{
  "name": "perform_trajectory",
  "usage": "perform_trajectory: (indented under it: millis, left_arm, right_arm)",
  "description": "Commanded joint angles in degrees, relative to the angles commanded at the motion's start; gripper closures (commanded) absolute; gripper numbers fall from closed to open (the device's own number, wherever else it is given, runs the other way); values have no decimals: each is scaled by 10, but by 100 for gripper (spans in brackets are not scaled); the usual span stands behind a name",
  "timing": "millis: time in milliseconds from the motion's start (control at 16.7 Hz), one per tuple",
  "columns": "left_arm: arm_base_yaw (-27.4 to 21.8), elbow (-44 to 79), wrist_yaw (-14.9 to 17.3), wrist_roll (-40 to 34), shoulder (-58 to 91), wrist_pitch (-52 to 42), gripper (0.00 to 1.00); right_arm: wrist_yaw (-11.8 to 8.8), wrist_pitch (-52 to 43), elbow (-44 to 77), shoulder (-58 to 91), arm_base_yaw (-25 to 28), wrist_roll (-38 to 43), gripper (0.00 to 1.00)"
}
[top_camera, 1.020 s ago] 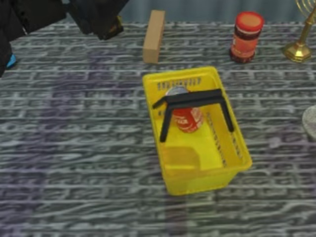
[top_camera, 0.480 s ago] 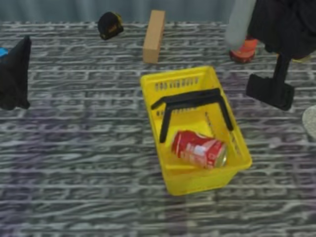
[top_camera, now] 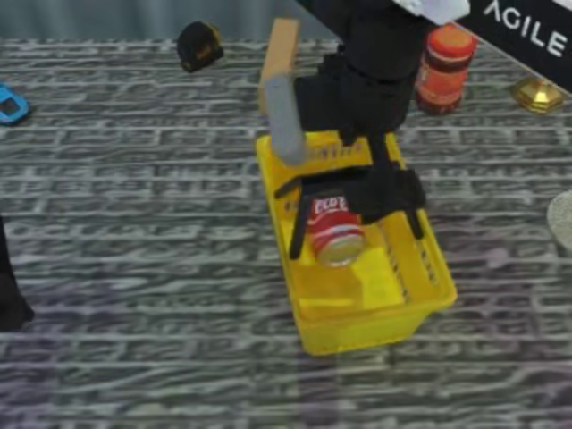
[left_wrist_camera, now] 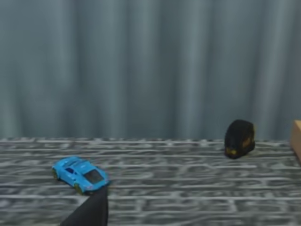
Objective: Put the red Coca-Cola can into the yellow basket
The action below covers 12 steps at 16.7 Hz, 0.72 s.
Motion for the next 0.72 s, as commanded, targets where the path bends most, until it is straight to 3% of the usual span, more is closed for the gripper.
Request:
perform_trajectory:
  millis: [180, 720]
  left_arm:
    - [3, -29, -24, 10, -38, -16, 0]
    - [3, -30, -25, 10, -39, -16, 0]
  right_arm:
    - [0, -26, 33, 36, 11, -18, 0]
    - [0, 1, 1, 31, 11, -18, 0]
